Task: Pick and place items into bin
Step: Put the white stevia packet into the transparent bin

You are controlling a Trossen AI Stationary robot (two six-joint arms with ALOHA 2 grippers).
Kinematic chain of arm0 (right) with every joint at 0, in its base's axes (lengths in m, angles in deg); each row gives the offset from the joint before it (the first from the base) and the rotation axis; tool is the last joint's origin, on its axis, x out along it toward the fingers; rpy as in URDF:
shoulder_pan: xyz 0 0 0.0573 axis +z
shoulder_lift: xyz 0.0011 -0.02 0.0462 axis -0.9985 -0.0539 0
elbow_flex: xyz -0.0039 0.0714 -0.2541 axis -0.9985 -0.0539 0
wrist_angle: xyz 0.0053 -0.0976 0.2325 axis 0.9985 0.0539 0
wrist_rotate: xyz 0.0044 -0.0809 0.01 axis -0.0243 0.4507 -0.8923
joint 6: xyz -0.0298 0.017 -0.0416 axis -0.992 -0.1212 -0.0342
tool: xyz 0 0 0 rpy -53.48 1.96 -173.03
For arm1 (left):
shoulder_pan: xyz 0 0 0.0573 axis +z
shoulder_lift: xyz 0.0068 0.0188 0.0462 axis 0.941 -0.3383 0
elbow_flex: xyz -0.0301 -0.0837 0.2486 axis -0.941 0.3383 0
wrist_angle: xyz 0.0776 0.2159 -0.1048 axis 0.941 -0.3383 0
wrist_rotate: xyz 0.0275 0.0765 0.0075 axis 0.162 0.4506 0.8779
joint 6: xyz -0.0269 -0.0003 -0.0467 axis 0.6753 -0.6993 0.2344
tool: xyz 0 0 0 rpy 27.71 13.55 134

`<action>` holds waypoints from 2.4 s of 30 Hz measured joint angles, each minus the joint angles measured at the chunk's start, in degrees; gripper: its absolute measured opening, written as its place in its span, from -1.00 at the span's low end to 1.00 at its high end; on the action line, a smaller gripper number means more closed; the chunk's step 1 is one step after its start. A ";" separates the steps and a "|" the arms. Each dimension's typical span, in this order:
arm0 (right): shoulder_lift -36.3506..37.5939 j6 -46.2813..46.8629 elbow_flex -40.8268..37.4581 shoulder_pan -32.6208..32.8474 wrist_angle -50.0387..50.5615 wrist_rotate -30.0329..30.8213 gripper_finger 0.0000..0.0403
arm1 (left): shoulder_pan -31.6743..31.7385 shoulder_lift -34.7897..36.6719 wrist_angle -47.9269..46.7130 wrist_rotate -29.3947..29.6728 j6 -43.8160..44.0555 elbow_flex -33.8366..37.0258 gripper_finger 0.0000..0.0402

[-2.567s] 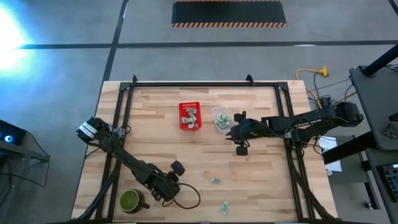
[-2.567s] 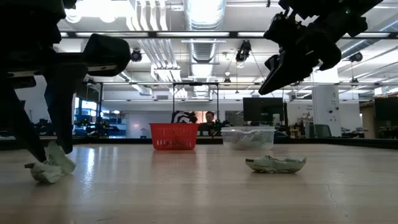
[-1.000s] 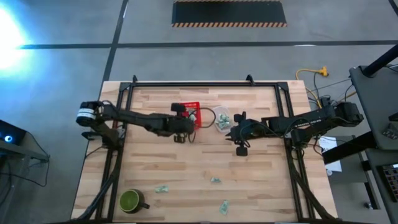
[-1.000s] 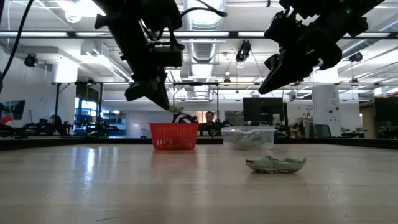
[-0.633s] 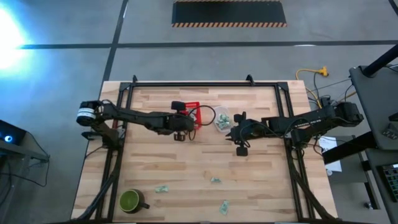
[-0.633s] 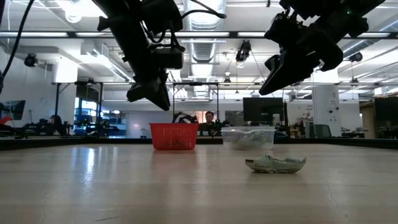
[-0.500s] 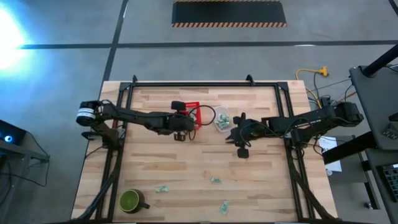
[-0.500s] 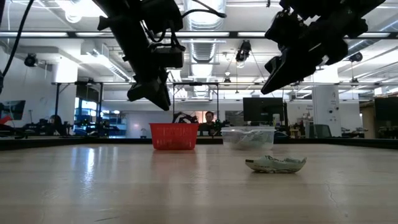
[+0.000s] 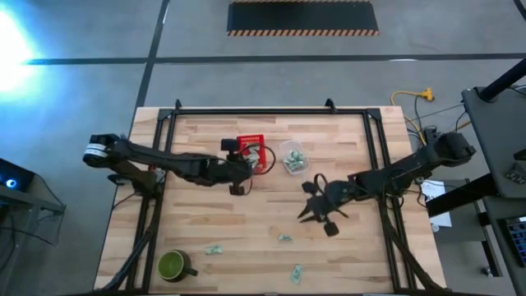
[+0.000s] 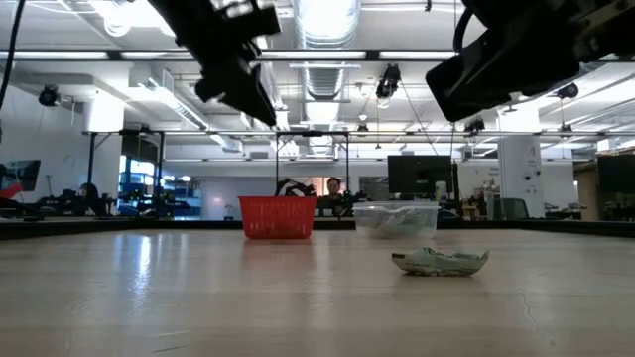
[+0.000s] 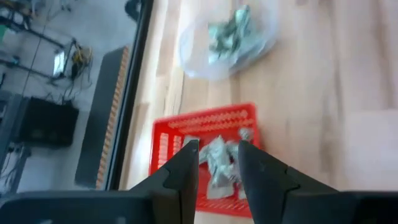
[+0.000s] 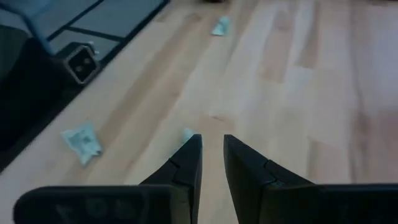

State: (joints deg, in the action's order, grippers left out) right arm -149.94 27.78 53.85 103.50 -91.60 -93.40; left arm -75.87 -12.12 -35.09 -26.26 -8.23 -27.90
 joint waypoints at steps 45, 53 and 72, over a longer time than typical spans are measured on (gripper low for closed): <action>-31.34 9.06 11.21 3.50 -10.89 1.90 -0.05 | -21.10 5.89 -1.84 2.04 11.77 2.23 -0.52; -31.34 9.44 11.21 4.57 -9.91 2.86 -0.05 | -21.14 5.86 -1.89 2.03 11.89 2.23 -0.52; -31.36 9.90 11.10 6.54 -7.90 8.02 -0.24 | -21.21 5.86 -2.22 2.01 13.19 2.23 -0.52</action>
State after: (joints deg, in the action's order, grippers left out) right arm -181.30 37.68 64.95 110.05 -99.50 -85.39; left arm -97.08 -6.26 -37.31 -24.25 4.97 -25.68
